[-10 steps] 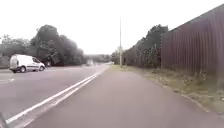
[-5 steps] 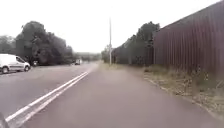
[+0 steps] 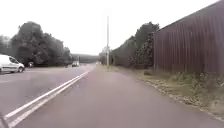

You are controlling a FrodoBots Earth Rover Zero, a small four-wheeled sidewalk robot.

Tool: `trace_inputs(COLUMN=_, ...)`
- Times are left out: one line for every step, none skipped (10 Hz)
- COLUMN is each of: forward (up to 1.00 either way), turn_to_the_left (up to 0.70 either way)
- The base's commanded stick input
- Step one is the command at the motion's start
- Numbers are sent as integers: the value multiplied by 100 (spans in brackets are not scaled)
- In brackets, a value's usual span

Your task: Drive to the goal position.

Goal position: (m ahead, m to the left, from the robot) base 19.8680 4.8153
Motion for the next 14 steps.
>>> trace_inputs(forward=100, turn_to_the_left=0)
trace_inputs(forward=100, turn_to_the_left=0)
trace_inputs(forward=100, turn_to_the_left=0)
trace_inputs(forward=3, turn_to_the_left=0)
trace_inputs(forward=100, turn_to_the_left=0)
trace_inputs(forward=100, turn_to_the_left=15)
trace_inputs(forward=100, turn_to_the_left=40)
trace_inputs(forward=100, turn_to_the_left=40)
trace_inputs(forward=100, turn_to_the_left=40)
trace_inputs(forward=100, turn_to_the_left=40)
trace_inputs(forward=100, turn_to_the_left=40)
trace_inputs(forward=100, turn_to_the_left=38)
trace_inputs(forward=100, turn_to_the_left=14)
trace_inputs(forward=100, turn_to_the_left=0)
